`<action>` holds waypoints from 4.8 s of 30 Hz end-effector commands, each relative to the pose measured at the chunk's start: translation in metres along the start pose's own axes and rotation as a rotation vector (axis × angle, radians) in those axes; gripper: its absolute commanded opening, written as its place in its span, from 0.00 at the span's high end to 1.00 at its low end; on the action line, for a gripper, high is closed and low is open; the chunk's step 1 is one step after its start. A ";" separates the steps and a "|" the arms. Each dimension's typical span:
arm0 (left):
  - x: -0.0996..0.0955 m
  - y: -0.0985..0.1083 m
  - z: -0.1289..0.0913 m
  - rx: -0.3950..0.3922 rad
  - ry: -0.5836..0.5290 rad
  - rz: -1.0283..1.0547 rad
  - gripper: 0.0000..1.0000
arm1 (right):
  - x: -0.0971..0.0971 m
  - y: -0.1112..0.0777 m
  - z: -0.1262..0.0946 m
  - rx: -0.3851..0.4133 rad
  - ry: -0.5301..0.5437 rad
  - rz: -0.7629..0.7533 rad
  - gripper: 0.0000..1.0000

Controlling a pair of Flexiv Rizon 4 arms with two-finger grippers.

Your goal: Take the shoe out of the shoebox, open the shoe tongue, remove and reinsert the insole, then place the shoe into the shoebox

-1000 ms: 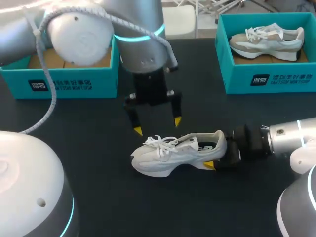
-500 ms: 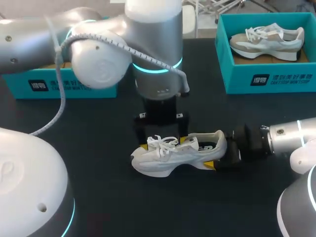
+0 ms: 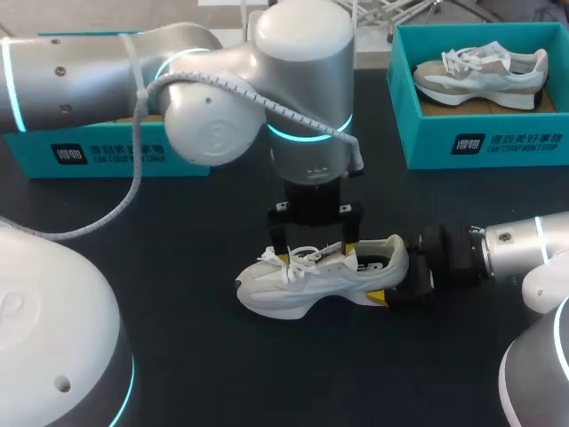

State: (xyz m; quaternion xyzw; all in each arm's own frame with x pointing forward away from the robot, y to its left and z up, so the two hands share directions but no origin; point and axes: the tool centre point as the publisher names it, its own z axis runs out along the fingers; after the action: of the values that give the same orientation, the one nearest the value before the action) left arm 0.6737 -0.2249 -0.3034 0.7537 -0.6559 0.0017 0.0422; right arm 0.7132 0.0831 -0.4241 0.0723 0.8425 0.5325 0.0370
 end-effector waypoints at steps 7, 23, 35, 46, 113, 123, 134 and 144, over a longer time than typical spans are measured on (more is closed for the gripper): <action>0.039 -0.002 0.024 -0.021 -0.084 0.024 0.00 | 0.002 -0.003 0.007 0.003 -0.002 0.000 1.00; 0.039 -0.007 0.052 -0.010 -0.214 0.027 0.00 | 0.002 -0.003 0.007 0.003 -0.002 0.000 1.00; 0.007 0.002 0.046 0.049 -0.336 -0.011 0.00 | 0.002 -0.003 0.007 0.003 -0.002 0.000 1.00; -0.015 -0.003 0.022 0.031 -0.248 -0.096 1.00 | 0.002 -0.003 0.007 0.003 -0.002 0.000 1.00; -0.086 0.035 -0.043 -0.034 -0.015 0.291 0.00 | 0.002 -0.003 0.007 0.003 -0.002 0.000 1.00; -0.068 0.044 -0.104 -0.044 -0.010 0.877 0.00 | 0.002 -0.003 0.007 0.003 -0.002 0.000 1.00; -0.068 0.046 -0.113 -0.089 -0.102 1.140 0.00 | 0.002 -0.003 0.007 0.003 -0.002 0.000 1.00; -0.047 0.029 -0.092 -0.110 -0.016 1.287 0.00 | 0.002 -0.003 0.007 0.003 -0.002 0.000 1.00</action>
State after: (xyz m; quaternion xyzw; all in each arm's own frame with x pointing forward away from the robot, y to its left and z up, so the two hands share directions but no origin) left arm 0.6283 -0.1608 -0.1958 0.3311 -0.9426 -0.0145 0.0405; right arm 0.7128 0.0855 -0.4243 0.0719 0.8426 0.5325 0.0367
